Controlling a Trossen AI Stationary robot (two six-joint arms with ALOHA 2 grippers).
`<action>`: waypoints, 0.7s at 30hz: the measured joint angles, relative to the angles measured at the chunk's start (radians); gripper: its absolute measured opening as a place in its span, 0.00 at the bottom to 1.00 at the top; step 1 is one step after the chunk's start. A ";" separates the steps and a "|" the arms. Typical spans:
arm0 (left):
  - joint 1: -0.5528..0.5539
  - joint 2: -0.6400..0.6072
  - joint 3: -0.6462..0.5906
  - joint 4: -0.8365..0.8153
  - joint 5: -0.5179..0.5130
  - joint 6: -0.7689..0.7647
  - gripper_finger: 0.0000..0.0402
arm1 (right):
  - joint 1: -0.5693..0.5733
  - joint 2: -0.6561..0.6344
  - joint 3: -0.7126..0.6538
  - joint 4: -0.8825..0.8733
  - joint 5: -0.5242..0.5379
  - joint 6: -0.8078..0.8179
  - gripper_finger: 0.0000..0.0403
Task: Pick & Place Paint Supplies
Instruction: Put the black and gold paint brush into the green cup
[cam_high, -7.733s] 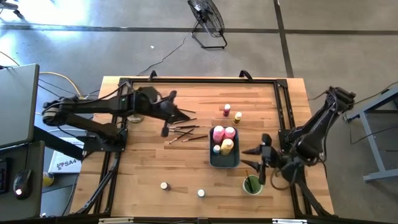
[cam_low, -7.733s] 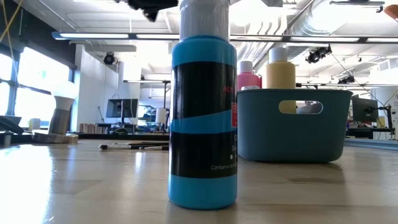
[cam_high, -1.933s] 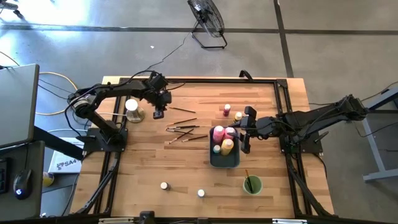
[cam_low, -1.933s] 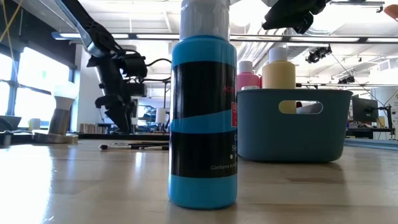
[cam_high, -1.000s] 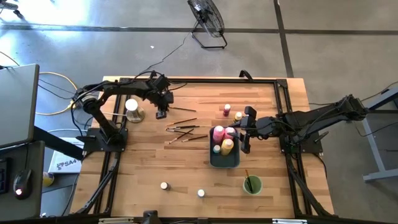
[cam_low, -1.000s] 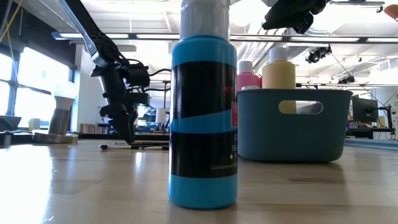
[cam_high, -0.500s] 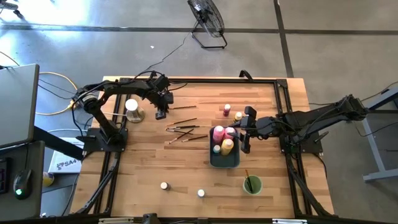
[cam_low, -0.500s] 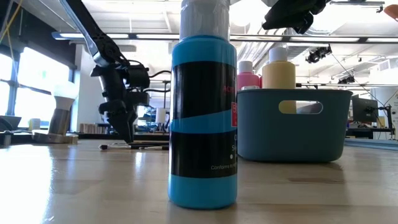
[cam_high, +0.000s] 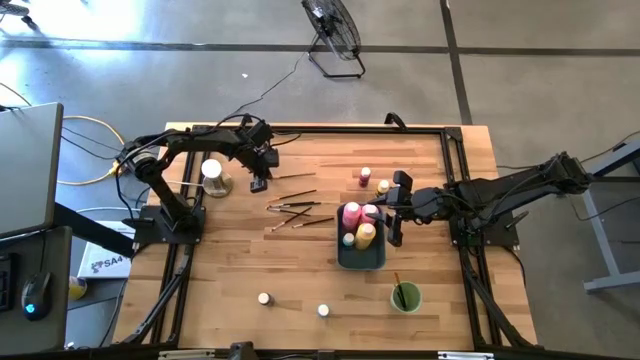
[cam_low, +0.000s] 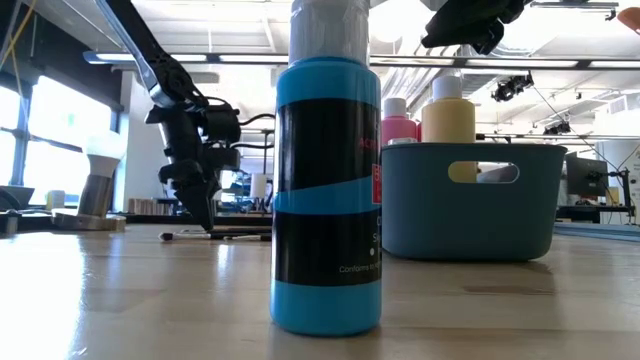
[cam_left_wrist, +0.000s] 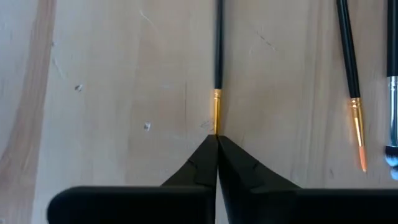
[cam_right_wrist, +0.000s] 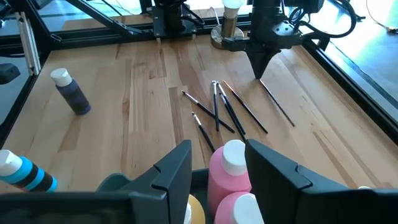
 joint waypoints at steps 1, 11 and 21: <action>0.000 0.000 0.000 0.000 0.000 0.000 0.02 | 0.000 0.000 0.000 0.000 0.000 0.000 0.36; 0.000 0.001 0.015 -0.010 0.005 -0.042 0.00 | 0.000 0.000 0.000 0.000 0.000 0.000 0.36; -0.001 0.005 0.157 -0.150 0.012 -0.048 0.00 | 0.000 0.000 0.000 -0.001 -0.001 0.000 0.36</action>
